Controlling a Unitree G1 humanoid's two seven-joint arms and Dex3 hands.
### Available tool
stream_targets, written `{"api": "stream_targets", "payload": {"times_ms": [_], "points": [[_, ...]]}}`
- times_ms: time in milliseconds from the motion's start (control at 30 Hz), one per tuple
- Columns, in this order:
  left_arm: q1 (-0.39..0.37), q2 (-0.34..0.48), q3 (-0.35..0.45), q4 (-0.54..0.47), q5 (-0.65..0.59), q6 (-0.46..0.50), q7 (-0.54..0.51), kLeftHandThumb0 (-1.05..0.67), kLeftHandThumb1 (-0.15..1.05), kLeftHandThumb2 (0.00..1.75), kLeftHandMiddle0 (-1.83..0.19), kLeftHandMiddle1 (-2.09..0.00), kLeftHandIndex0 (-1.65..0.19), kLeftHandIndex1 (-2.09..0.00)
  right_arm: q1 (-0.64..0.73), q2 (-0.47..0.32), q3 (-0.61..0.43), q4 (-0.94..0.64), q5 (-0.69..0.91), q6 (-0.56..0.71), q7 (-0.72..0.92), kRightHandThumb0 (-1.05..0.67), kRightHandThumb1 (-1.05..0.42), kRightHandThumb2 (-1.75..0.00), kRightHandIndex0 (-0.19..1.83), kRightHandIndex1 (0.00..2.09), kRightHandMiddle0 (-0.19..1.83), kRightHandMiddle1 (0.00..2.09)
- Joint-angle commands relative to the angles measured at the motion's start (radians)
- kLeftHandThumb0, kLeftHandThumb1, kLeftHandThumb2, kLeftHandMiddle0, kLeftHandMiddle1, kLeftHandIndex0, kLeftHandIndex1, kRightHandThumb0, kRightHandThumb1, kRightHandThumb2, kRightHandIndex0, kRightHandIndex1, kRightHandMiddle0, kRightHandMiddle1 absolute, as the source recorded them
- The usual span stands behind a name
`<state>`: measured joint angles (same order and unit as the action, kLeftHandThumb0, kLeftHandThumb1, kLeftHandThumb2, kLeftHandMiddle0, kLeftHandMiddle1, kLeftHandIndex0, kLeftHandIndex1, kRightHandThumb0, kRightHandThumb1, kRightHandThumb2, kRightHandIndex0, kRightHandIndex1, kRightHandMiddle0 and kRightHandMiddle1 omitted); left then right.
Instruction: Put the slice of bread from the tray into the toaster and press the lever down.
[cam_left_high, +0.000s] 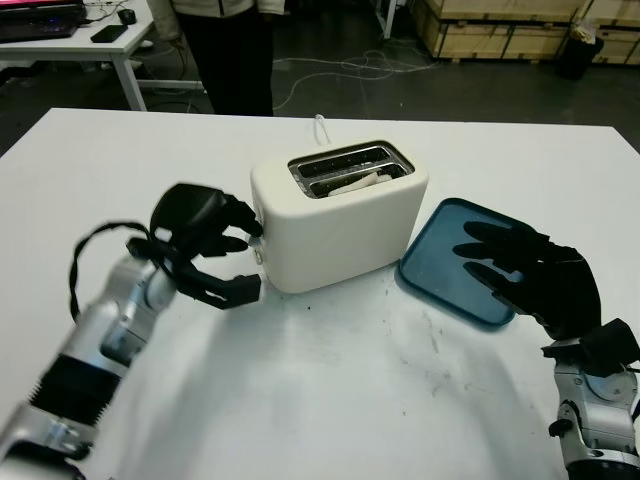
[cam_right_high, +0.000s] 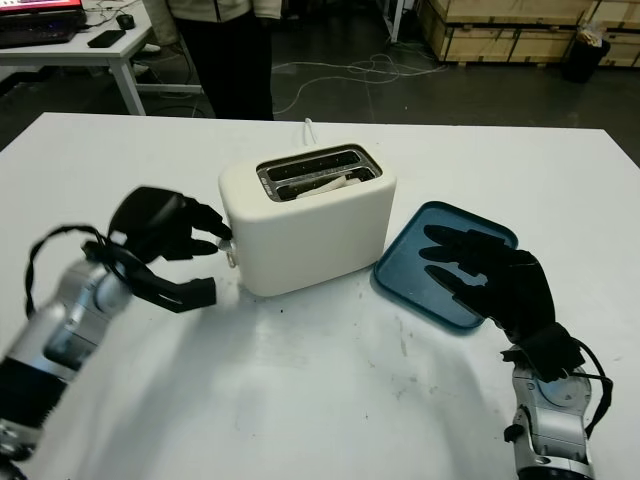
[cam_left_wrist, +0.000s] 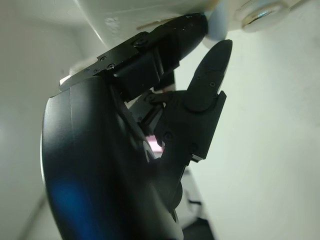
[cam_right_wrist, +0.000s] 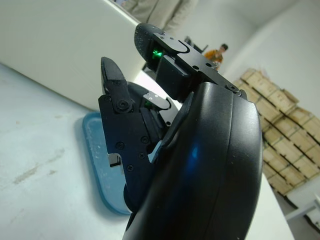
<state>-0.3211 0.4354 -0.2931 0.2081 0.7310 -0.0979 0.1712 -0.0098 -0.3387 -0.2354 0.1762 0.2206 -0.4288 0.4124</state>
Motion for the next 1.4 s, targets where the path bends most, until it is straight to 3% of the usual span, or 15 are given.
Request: {"api": "stream_targets", "payload": {"times_ms": [0,67,167,400,533,633,800,933,1033,1067,1167,1200,1267,1333,1367], "points": [[0.096,-0.223,-0.238,0.226,0.026,-0.041,-0.049,-0.42,0.91,0.04,-0.84,-1.38,-1.33,-0.05,-0.008,-0.023,-0.008,-0.001,0.007,0.004,0.014,-0.13,-0.92,-0.07,0.73,0.59,0.9,0.0],[0.101,-0.274,-0.255,0.305,0.016,-0.043,-0.032,-0.41,0.92,0.04,-0.84,-1.34,-1.31,-0.04,-0.02,-0.026,-0.004,0.005,0.003,0.009,0.017,-0.12,-0.92,-0.07,0.73,0.59,0.9,0.0],[0.11,-0.292,-0.262,0.325,-0.008,-0.048,-0.027,-0.39,0.92,0.03,-0.82,-1.36,-1.27,-0.02,-0.035,-0.024,0.006,0.011,-0.003,0.017,0.015,-0.12,-0.92,-0.07,0.73,0.58,0.9,0.0],[0.072,-0.224,-0.263,0.311,-0.01,-0.064,-0.03,-0.42,0.91,0.08,-0.82,-1.19,-1.26,-0.03,-0.031,-0.007,0.02,-0.004,-0.022,0.032,-0.01,-0.17,-0.92,-0.05,0.72,0.56,0.91,0.0],[0.061,-0.204,-0.254,0.312,-0.011,-0.088,-0.022,-0.4,0.92,0.02,-0.83,-1.32,-1.3,-0.06,-0.029,-0.002,0.02,0.001,-0.02,0.022,-0.01,-0.19,-0.92,-0.05,0.71,0.55,0.9,0.0],[0.052,-0.189,-0.252,0.305,-0.001,-0.094,-0.022,-0.4,0.92,0.01,-0.85,-1.19,-1.25,-0.04,-0.028,0.002,0.019,0.009,-0.023,0.009,-0.012,-0.18,-0.92,-0.05,0.7,0.54,0.9,0.0],[0.03,-0.159,-0.256,0.283,0.023,-0.087,-0.028,-0.41,0.92,0.04,-0.87,-1.2,-1.28,-0.05,-0.024,0.005,0.019,0.006,-0.015,0.017,-0.009,-0.2,-0.92,-0.04,0.71,0.54,0.9,0.0],[0.01,-0.138,-0.254,0.252,0.012,-0.071,-0.073,-0.41,0.91,0.02,-0.88,-1.14,-1.3,-0.06,-0.019,0.003,0.018,0.004,-0.017,0.015,-0.01,-0.19,-0.92,-0.05,0.72,0.53,0.9,0.0],[-0.016,-0.102,-0.267,0.201,0.011,-0.039,-0.165,-0.39,0.88,0.0,-0.91,-1.2,-1.33,-0.08,-0.017,0.0,0.015,0.005,-0.02,0.006,-0.009,-0.18,-0.92,-0.05,0.73,0.53,0.9,0.0],[-0.026,-0.088,-0.271,0.181,0.016,-0.026,-0.197,-0.39,0.85,0.0,-0.93,-1.4,-1.37,-0.23,-0.016,0.0,0.015,0.003,-0.019,0.006,-0.008,-0.18,-0.92,-0.05,0.73,0.53,0.9,0.0],[-0.054,-0.053,-0.281,0.131,0.045,-0.002,-0.25,-0.4,0.82,0.0,-0.98,-1.7,-0.97,-1.33,-0.01,0.0,0.014,-0.003,-0.015,0.011,-0.007,-0.19,-0.92,-0.06,0.72,0.53,0.9,0.0],[-0.064,-0.044,-0.285,0.124,0.053,-0.002,-0.259,-0.4,0.81,0.0,-0.98,-1.72,-0.92,-1.45,-0.008,-0.001,0.014,-0.004,-0.019,0.007,-0.009,-0.2,-0.92,-0.06,0.72,0.53,0.9,0.0],[-0.082,-0.035,-0.288,0.115,0.051,-0.004,-0.286,-0.4,0.8,0.0,-0.96,-1.66,-0.89,-1.4,-0.005,-0.002,0.013,-0.004,-0.023,-0.002,-0.009,-0.2,-0.92,-0.06,0.73,0.52,0.9,0.0],[-0.096,-0.032,-0.289,0.11,0.042,-0.009,-0.306,-0.39,0.79,0.0,-1.01,-1.44,-0.99,-1.03,-0.003,-0.002,0.013,-0.007,-0.016,0.006,-0.005,-0.19,-0.92,-0.06,0.73,0.52,0.9,0.0],[-0.098,-0.032,-0.289,0.105,0.039,-0.008,-0.31,-0.4,0.79,0.0,-1.01,-1.46,-1.04,-0.96,-0.002,-0.002,0.012,-0.008,-0.014,0.006,-0.004,-0.19,-0.92,-0.06,0.74,0.52,0.9,0.0]]}}
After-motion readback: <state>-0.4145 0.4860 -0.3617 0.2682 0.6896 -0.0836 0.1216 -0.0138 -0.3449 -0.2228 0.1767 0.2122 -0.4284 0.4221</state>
